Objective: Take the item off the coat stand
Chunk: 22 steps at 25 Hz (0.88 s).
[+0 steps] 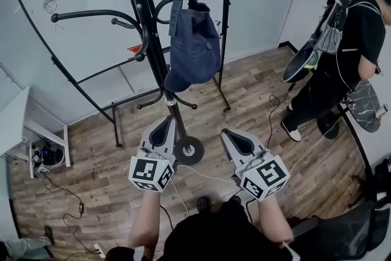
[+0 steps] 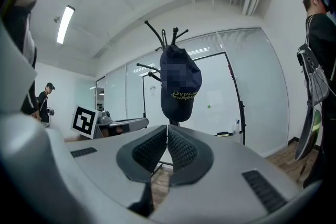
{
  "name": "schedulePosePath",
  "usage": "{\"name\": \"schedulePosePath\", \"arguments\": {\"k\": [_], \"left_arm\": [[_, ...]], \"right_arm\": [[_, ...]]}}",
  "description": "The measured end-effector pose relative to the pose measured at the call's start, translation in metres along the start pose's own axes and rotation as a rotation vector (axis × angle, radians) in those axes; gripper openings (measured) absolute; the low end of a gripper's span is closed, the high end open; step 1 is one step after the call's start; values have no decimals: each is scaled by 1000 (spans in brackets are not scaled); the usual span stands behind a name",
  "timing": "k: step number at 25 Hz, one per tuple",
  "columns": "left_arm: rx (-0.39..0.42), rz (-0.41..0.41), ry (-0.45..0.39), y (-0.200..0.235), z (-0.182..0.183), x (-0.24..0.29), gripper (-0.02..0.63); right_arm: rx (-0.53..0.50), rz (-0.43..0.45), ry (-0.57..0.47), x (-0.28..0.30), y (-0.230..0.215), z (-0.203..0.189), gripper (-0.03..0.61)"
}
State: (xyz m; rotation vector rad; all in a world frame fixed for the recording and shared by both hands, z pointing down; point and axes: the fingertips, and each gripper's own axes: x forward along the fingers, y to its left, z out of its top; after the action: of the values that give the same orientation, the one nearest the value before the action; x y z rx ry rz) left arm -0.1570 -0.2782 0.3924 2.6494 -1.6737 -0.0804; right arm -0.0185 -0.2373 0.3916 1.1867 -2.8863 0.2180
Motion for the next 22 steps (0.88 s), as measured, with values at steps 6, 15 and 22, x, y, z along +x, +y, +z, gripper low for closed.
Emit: {"name": "schedulePosePath", "arguments": {"k": [6,15,22], "left_arm": [[29,18,-45,17,18,11,18],[97,-12,-106,31,44,29,114],[176,-75,-87,34,47,52,216]], "right_arm": [[4,-22,27,-6,-6,-6,32],[9,-25,47,-8,-7,-7,31],[10,-34,63,-12,-8,-9,32]]}}
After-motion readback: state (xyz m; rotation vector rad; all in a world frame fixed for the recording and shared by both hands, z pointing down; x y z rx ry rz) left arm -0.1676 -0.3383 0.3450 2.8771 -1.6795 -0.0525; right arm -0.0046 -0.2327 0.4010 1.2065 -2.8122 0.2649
